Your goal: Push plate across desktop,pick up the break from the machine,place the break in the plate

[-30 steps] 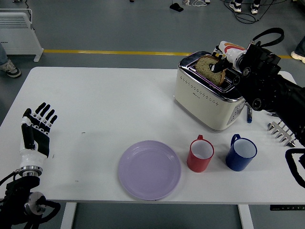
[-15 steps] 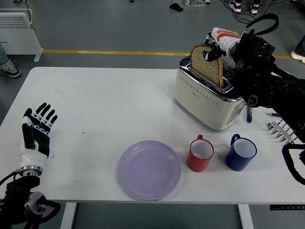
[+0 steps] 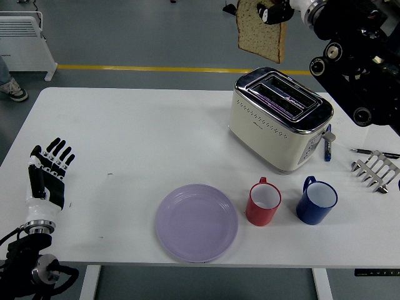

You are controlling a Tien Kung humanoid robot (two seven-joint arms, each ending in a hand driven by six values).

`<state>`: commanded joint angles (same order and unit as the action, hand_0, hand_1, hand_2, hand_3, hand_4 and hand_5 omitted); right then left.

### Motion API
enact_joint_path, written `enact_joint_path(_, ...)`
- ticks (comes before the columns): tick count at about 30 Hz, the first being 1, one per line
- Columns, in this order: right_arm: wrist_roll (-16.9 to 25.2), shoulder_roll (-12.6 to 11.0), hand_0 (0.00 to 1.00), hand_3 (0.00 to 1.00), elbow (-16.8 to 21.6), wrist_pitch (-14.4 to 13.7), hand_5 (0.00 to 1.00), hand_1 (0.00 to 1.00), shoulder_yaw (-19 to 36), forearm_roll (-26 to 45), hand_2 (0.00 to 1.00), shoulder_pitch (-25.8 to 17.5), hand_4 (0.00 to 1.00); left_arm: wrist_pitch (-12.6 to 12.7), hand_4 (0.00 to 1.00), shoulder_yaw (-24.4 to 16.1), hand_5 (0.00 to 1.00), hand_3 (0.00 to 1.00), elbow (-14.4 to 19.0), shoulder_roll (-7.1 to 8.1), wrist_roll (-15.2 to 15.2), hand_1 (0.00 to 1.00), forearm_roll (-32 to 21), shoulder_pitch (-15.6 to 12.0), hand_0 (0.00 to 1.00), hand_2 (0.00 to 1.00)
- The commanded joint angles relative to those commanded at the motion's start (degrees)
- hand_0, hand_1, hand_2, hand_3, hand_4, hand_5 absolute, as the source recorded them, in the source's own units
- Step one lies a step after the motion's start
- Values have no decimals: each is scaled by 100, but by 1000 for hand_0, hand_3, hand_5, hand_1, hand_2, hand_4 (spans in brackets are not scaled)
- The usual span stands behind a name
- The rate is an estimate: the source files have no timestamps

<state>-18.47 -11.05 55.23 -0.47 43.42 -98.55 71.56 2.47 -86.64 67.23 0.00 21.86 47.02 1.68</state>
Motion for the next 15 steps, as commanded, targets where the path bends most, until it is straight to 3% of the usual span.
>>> enact_joint_path(9,-128,-731,185,398,1639,460,2,254,-963,2139,318,-409,311,2,539,-80,998,728,20,0,-1,816,5,0,808,840)
enact_joint_path(15,-56,-941,181,396,2200,470,2,252,-1760,3297,318,-721,303,3,539,-97,998,728,7,0,-4,817,8,-20,808,841)
